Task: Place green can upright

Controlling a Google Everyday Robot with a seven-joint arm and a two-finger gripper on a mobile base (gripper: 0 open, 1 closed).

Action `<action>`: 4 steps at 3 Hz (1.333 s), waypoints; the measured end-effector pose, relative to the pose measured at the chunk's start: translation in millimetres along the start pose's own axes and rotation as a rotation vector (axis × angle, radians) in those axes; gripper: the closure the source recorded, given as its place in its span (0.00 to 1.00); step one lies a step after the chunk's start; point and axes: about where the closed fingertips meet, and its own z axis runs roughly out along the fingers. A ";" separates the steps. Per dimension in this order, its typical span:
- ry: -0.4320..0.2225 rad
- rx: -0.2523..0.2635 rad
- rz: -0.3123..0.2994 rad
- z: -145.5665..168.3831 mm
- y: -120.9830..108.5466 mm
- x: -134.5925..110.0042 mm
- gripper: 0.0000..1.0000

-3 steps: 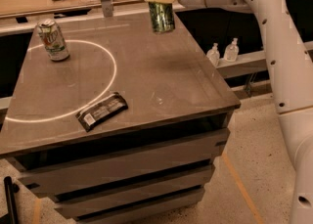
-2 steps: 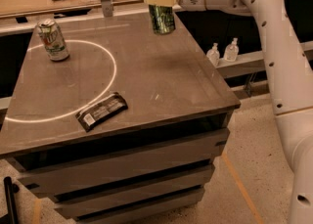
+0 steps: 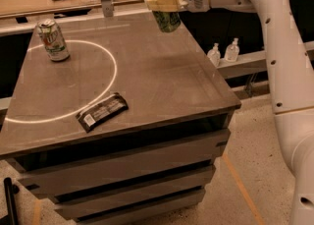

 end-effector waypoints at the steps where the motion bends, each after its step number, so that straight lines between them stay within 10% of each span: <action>1: 0.038 0.012 -0.041 2.2 3.7 -10.6 1.00; 4: 0.159 0.048 0.116 14.3 1.4 -50.7 1.00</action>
Offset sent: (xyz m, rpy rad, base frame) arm 0.0161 -0.0176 -0.0280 0.1348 -0.0454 0.0543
